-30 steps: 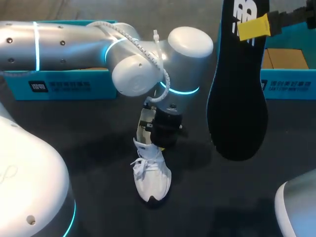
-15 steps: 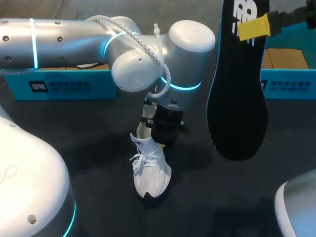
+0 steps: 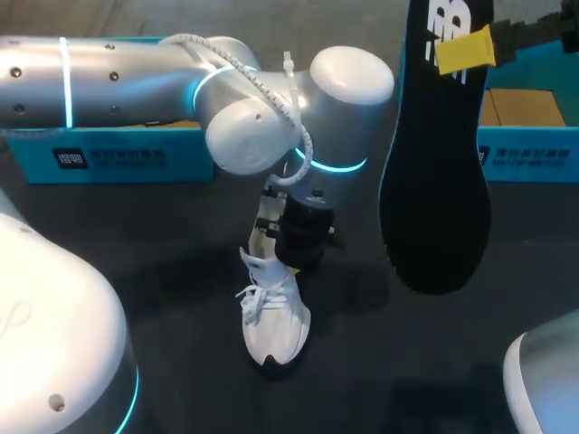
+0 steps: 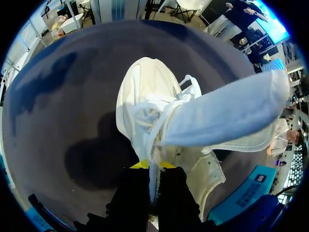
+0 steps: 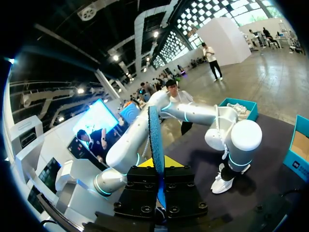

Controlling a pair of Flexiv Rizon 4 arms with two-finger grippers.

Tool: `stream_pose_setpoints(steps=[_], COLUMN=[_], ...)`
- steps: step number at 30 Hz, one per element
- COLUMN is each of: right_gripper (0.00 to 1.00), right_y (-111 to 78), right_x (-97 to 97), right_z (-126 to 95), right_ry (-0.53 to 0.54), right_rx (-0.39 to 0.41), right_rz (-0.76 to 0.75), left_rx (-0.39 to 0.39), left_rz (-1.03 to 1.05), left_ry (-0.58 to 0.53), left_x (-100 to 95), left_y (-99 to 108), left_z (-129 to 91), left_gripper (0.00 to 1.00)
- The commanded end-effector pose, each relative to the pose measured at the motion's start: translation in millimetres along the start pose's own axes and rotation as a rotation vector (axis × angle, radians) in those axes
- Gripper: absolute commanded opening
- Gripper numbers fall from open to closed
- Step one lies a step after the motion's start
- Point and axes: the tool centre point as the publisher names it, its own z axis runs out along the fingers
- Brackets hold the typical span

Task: Take the shoe out of the shoebox, open the shoe tongue, remove and reinsert the insole, then place the shoe into the shoebox

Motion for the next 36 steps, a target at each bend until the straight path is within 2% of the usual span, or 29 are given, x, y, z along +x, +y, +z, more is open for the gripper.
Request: stream_pose_setpoints(steps=[1,2,3,4,5,12,17,26,36], right_gripper=[0.0,0.0,0.0,0.0,0.0,0.0,0.0,0.0,0.0], right_y=[3.1,3.1,3.1,3.1,3.1,3.1,3.1,3.1,3.1], right_x=[0.6,0.6,0.6,0.6,0.6,0.6,0.6,0.6,0.6], right_z=[1,1,1,1,1,1,1,1,1], right_ry=[-0.002,-0.002,-0.002,-0.002,-0.002,-0.002,-0.002,-0.002,-0.002], right_rx=[0.006,0.006,0.006,0.006,0.006,0.006,0.006,0.006,0.006], right_rz=[0.002,0.002,0.002,0.002,0.002,0.002,0.002,0.002,0.002], left_rx=[-0.003,-0.003,-0.004,-0.007,-0.006,-0.003,-0.01,-0.014,0.026], left_rz=[0.0,0.0,0.0,-0.001,-0.002,-0.014,-0.021,-0.082,-0.158], left_ry=[-0.005,-0.011,-0.017,-0.027,-0.029,-0.063,-0.108,-0.206,-0.361], left_x=[-1.1,-1.5,-1.8,-2.6,-3.0,-3.5,-2.6,-1.3,7.5], left_y=[0,0,0,1,2,4,6,13,23], left_z=[4,4,5,6,6,2,-10,-39,-71], left_gripper=[0.0,0.04,0.23,0.84,1.0,1.0,1.0,1.0,1.0])
